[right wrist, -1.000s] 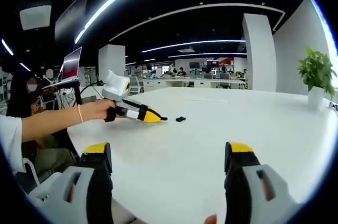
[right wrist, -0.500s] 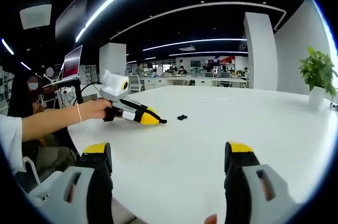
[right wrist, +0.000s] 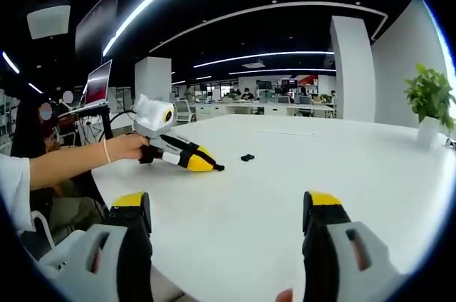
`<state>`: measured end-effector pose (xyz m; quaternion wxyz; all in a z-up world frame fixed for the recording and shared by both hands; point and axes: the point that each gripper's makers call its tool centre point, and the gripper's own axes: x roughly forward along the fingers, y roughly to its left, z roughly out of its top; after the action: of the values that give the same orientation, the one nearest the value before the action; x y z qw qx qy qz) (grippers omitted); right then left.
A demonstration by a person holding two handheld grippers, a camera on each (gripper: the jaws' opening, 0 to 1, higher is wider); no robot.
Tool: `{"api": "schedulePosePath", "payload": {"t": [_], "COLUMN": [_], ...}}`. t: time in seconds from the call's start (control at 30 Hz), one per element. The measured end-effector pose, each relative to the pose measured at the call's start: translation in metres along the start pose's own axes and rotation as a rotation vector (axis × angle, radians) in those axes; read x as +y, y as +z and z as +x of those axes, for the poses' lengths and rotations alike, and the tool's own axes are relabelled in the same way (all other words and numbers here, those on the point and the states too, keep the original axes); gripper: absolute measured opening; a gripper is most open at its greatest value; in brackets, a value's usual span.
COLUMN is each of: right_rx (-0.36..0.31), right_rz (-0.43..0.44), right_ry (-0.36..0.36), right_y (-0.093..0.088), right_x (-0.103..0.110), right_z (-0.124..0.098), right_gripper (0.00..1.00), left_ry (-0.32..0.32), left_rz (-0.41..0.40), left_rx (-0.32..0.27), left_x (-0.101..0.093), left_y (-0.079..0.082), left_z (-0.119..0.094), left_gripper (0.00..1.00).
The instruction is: Snap the two parts of the plastic buckle together until the buckle closes and remains connected.
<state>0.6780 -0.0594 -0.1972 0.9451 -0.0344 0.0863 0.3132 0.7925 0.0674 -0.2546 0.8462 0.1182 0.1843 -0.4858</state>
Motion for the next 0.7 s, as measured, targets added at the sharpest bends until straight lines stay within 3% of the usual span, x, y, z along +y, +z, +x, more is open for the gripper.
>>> {"api": "schedulePosePath", "payload": {"t": [0.4, 0.7], "right_rx": [0.000, 0.000], "right_rz": [0.001, 0.001], "right_ry": [0.000, 0.000], "right_y": [-0.0003, -0.0002], "right_x": [-0.0003, -0.0005], "right_z": [-0.0003, -0.0007], "right_gripper": [0.88, 0.88], "left_ry": [-0.041, -0.037], "left_rz": [0.006, 0.010], "left_rx": [-0.017, -0.030], "left_x": [-0.0080, -0.0093], "left_y": [0.0016, 0.0036], "left_z": [0.0028, 0.0033], "left_gripper": [0.12, 0.13]}}
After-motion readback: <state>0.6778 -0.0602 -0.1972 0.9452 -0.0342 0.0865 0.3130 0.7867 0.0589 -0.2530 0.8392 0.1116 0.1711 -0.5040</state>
